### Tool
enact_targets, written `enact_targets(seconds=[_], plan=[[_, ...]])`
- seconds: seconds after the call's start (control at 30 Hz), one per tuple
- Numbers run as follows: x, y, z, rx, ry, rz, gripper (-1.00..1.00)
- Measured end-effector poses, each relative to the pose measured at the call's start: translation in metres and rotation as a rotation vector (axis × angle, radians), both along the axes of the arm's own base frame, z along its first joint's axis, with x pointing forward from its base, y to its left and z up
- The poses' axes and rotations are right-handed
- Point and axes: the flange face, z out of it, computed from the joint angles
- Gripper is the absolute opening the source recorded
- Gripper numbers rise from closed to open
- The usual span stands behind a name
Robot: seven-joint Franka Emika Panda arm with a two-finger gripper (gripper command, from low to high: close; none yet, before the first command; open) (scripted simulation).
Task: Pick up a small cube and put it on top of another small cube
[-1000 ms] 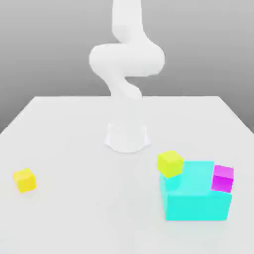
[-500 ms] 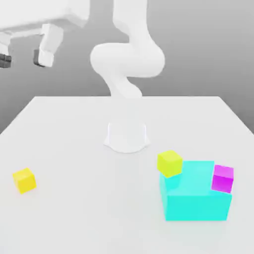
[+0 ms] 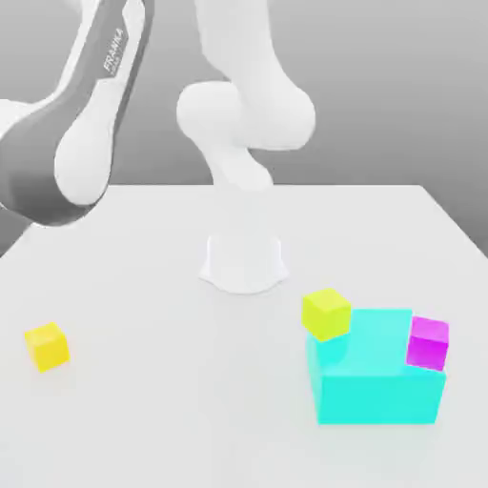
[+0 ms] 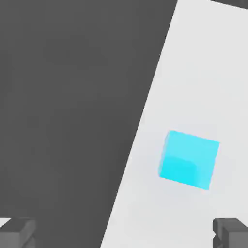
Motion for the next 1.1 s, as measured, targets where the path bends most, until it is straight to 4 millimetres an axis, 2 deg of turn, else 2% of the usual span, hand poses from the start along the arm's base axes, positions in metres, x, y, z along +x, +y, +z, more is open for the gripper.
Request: enact_targets(seconds=[0.1, 0.2, 0.23, 0.4, 0.43, 0.5, 0.6, 0.67, 0.83, 0.93, 1.0, 1.1], plan=[[-0.015, -0.021, -0.054, 0.036, 0.043, -0.105, 0.0], [-0.017, -0.024, -0.103, 0.042, 0.051, -0.123, 0.0], [-0.018, -0.024, -0.114, 0.042, 0.051, -0.125, -1.0], [-0.018, -0.024, -0.113, 0.041, 0.049, -0.125, -1.0], [-0.018, -0.024, -0.119, 0.042, 0.049, -0.125, -1.0], [-0.018, -0.025, -0.102, 0.042, 0.05, -0.126, -1.0], [-0.017, -0.02, -0.06, 0.042, 0.05, -0.11, -1.0], [-0.009, 0.012, -0.038, 0.039, 0.052, 0.009, -1.0], [-0.001, 0.111, 0.008, 0.03, 0.059, 0.37, -1.0], [-0.007, 0.169, 0.03, 0.023, 0.062, 0.591, -1.0], [-0.014, 0.217, 0.044, 0.018, 0.065, 0.761, -1.0], [-0.034, 0.273, 0.061, 0.01, 0.068, 0.99, -1.0]])
